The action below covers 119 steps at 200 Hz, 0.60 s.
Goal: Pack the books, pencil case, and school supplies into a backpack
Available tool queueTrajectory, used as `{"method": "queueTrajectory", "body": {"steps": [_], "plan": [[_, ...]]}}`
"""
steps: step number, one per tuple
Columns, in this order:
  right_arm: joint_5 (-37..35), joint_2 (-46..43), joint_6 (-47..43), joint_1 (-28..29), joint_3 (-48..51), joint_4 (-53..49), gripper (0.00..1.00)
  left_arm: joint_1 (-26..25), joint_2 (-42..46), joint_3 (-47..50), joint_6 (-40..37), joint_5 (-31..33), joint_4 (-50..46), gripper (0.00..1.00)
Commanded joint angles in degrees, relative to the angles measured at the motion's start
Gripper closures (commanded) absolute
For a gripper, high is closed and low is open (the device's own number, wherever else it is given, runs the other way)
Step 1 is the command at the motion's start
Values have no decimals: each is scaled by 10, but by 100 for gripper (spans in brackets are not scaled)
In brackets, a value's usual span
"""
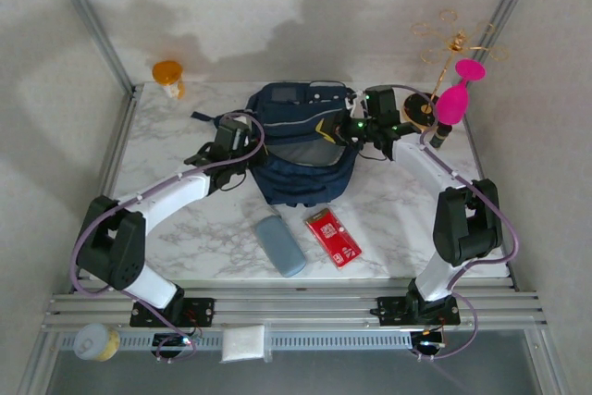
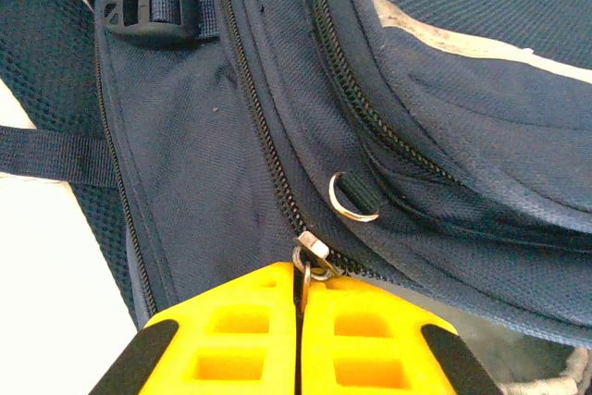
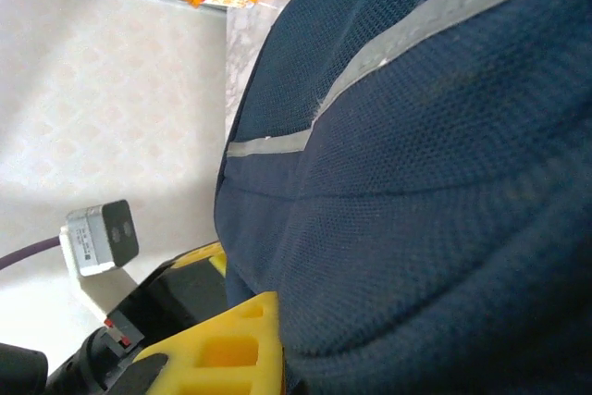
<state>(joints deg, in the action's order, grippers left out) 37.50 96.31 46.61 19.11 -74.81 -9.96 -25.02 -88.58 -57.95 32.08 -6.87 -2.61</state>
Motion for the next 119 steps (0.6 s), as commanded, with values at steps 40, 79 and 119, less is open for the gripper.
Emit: {"method": "queueTrajectory", "body": {"steps": [40, 79, 119], "plan": [[-227, -35, 95, 71, 30, 83, 44, -11, -1, 45, 11, 95, 36, 100], [-367, -29, 189, 164, 73, 130, 28, -22, 0, 50, 20, 79, 49, 100], [-426, 27, 247, 232, 60, 167, 36, -28, 10, 57, 16, 66, 55, 100]]}}
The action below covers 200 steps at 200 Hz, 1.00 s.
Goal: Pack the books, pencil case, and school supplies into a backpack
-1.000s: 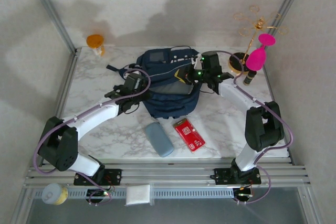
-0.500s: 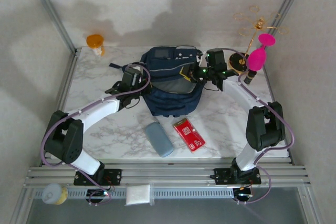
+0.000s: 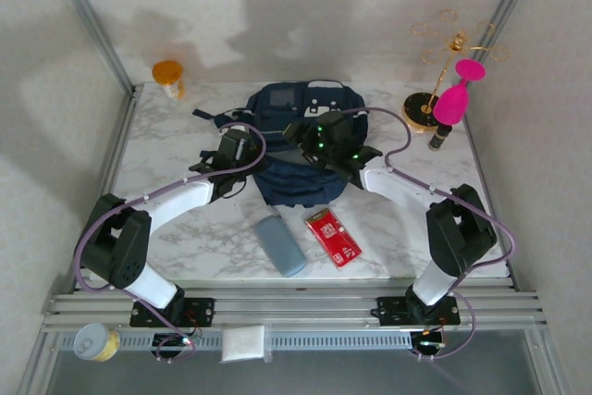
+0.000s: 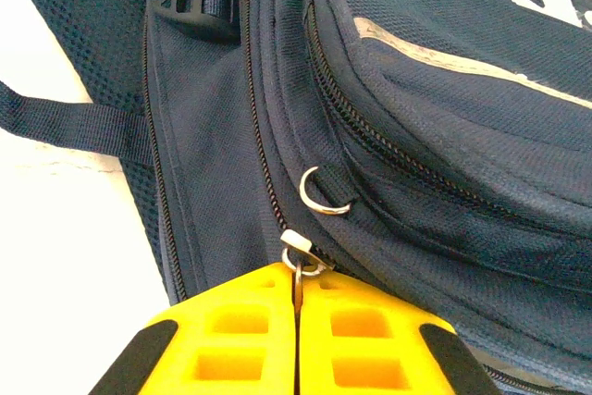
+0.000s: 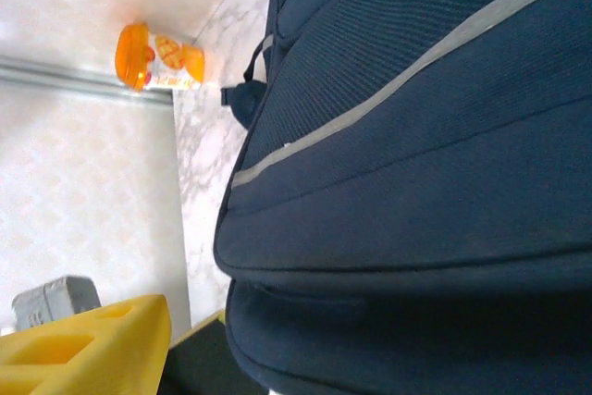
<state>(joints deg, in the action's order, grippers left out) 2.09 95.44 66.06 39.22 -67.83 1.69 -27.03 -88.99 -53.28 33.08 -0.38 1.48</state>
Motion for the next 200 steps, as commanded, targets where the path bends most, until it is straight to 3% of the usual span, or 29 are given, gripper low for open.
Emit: {"method": "queueTrajectory", "body": {"steps": [1, 38, 58, 70, 116, 143, 200], "plan": [[-72, 38, 52, 32, -11, 51, 37, -7, 14, 11, 5, 1, 14, 100], [-45, 87, 27, 27, -47, 83, 73, -8, 36, 15, 1, 14, -7, 100], [-10, 131, -18, 27, -116, 46, 94, -9, 58, 34, 4, 11, -8, 100], [29, 153, -44, 26, -147, 50, 100, -11, 72, 49, 7, 4, -10, 100], [110, 142, -157, 9, -191, -6, 100, -90, 105, 46, 48, -9, -23, 100], [197, 100, -209, -64, -167, -42, 100, -150, 87, 15, 88, 0, -5, 100], [282, 40, -323, -168, -143, -132, 100, -147, 59, -12, 67, 53, -79, 100]]}}
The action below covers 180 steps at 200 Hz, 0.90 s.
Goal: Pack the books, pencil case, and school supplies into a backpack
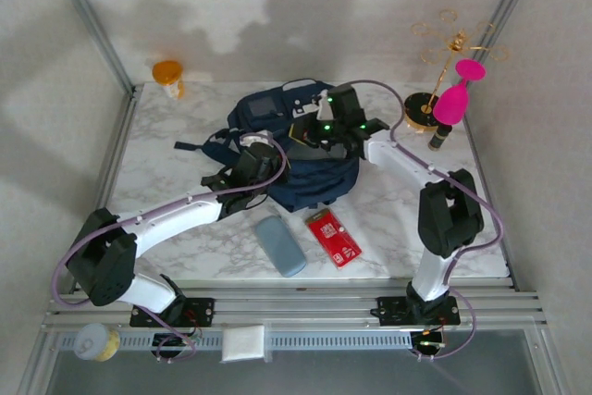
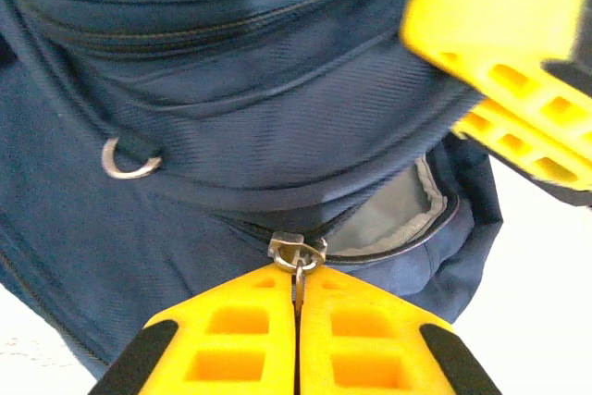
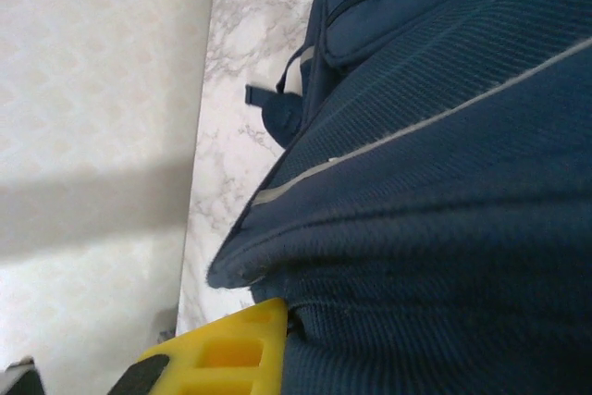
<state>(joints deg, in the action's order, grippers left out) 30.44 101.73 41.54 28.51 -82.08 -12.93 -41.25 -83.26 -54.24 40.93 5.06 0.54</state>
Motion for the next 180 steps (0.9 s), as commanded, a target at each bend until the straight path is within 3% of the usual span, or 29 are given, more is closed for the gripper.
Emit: {"method": "queueTrajectory", "body": {"steps": [1, 42, 74, 130, 180], "plan": [[-1, -23, -79, -61, 0, 13, 100, -4, 2, -3, -12, -2, -70, 100], [3, -14, -107, -77, -8, -14, 100, 26, 8, -2, -59, -26, -100, 100], [29, -24, -104, -87, 4, -12, 100, 87, 4, 7, -89, -9, -129, 100], [51, -28, -132, -90, 0, -49, 100, 155, -11, 11, -140, 35, -95, 100], [49, -24, -153, -91, -4, -73, 100, 206, -12, 29, -149, -6, -24, 100]]}}
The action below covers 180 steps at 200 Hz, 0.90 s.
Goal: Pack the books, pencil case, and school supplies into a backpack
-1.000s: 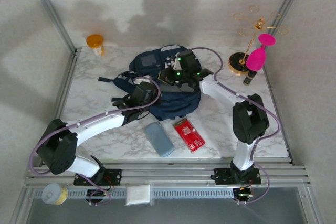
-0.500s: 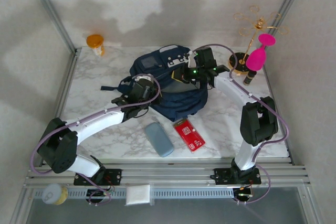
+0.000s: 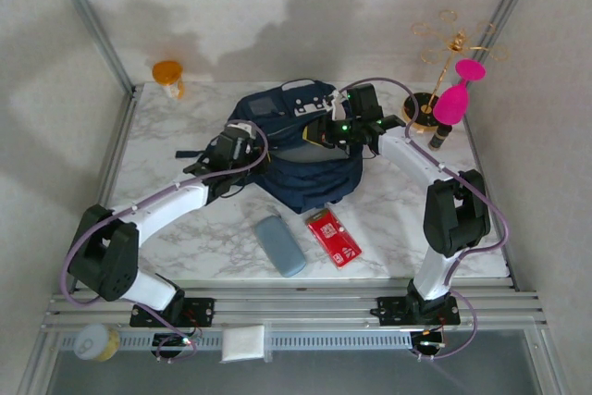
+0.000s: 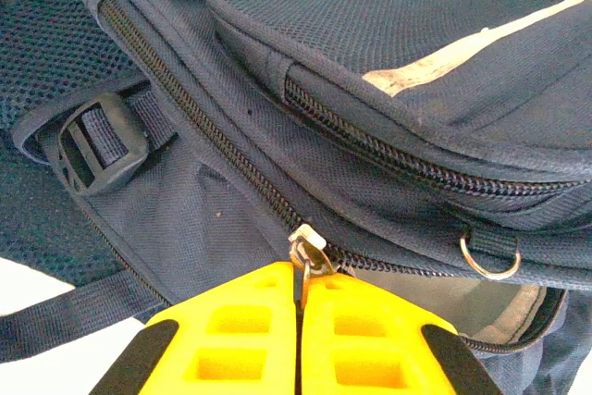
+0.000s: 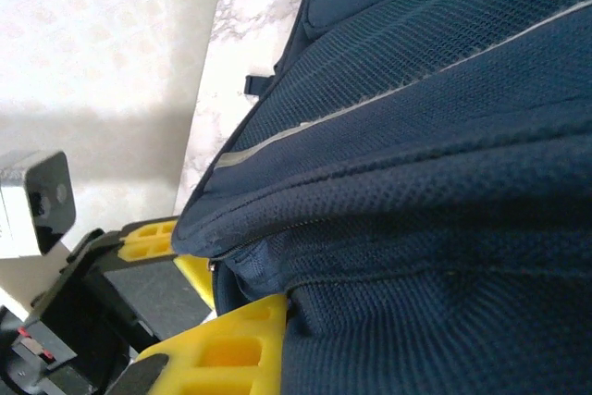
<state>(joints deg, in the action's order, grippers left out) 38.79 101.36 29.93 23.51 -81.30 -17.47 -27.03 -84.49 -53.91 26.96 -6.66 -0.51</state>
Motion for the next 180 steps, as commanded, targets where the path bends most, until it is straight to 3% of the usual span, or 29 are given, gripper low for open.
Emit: {"method": "queueTrajectory", "body": {"steps": [1, 22, 41, 57, 73, 83, 120, 143, 180], "plan": [[-35, -20, -37, -41, -11, -28, 100, 64, 0, 26, -9, 112, -14, 100], [-69, -24, -34, -40, -14, -34, 100, 78, -12, 19, -11, 96, -11, 100], [-81, -27, 17, -26, 0, -1, 100, 59, -20, 21, -5, 25, 21, 100], [-98, -45, 99, -9, 46, 62, 87, 36, -20, 28, 7, 25, 47, 100], [-132, -65, 176, 15, 95, 125, 58, 15, -19, 35, 23, 3, 75, 100], [-156, -72, 211, 34, 110, 147, 47, -5, -20, 28, 24, 4, 78, 100], [-239, -82, 301, 109, 149, 233, 36, -38, -35, 11, 37, -15, 96, 100], [-267, -57, 356, 138, 157, 271, 39, -44, -38, 7, 45, -15, 96, 100], [-310, -52, 333, 137, 145, 252, 82, -52, -27, -5, 41, 0, 64, 100]]}}
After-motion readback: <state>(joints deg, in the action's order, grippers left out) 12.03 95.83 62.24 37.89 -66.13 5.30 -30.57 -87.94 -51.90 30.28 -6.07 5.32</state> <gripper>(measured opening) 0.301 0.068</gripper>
